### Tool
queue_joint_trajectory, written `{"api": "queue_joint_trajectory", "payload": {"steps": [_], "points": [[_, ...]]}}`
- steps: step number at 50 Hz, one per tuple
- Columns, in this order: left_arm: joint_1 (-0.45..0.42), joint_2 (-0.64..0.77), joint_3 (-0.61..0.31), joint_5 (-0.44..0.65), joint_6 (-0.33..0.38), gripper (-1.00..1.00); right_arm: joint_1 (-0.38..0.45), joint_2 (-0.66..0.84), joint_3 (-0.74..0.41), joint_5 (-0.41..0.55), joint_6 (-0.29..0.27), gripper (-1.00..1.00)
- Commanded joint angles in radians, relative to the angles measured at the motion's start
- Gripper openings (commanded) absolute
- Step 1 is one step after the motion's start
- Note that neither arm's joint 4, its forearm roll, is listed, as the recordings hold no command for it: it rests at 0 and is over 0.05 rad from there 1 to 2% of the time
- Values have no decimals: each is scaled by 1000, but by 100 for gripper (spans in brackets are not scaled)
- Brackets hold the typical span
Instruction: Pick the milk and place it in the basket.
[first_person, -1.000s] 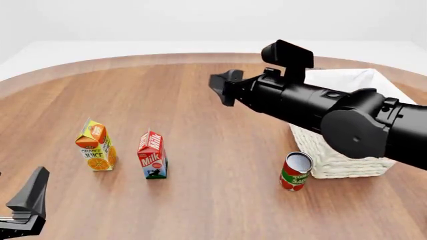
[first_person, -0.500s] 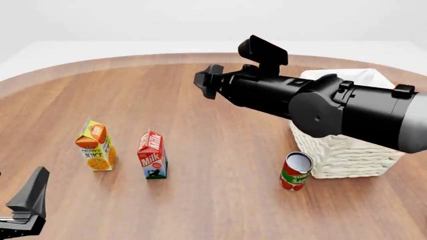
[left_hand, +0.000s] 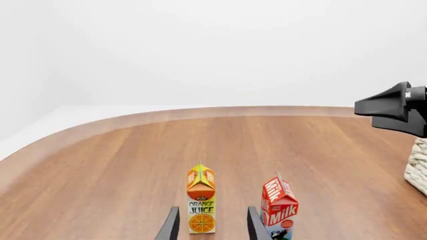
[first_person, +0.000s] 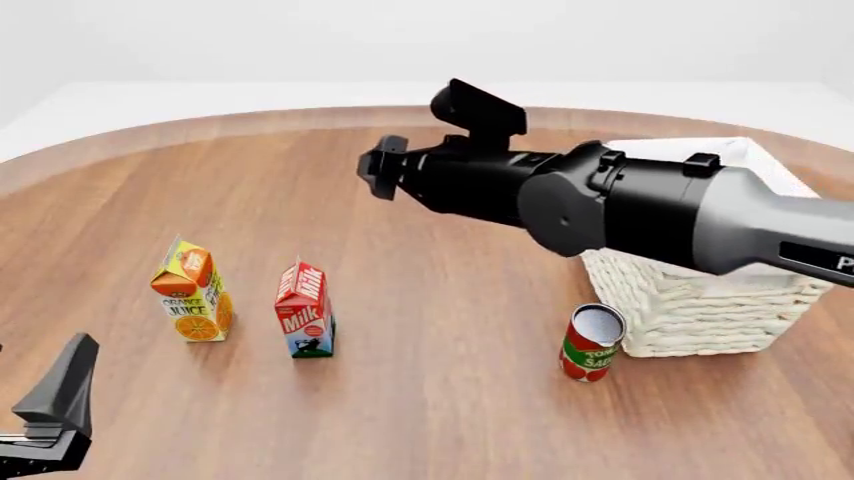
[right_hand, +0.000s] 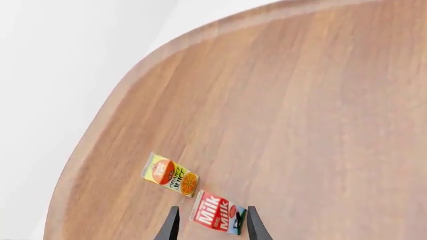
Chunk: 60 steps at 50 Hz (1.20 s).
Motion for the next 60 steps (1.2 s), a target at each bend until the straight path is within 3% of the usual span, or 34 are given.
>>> {"api": "queue_joint_trajectory", "payload": {"steps": [1, 14, 18, 19, 22, 60], "points": [[0, 0, 0, 0, 0, 100, 9, 66, -56, 11, 19, 100], [0, 0, 0, 0, 0, 100, 31, 143, -101, 4, 53, 100], [0, 0, 0, 0, 0, 100, 34, 177, -104, -10, 81, 100], [0, 0, 0, 0, 0, 100, 43, 239, -121, -27, 127, 100], [0, 0, 0, 0, 0, 100, 45, 244, -122, -32, 141, 100], [0, 0, 0, 0, 0, 100, 76, 333, -164, -44, 205, 100]]}}
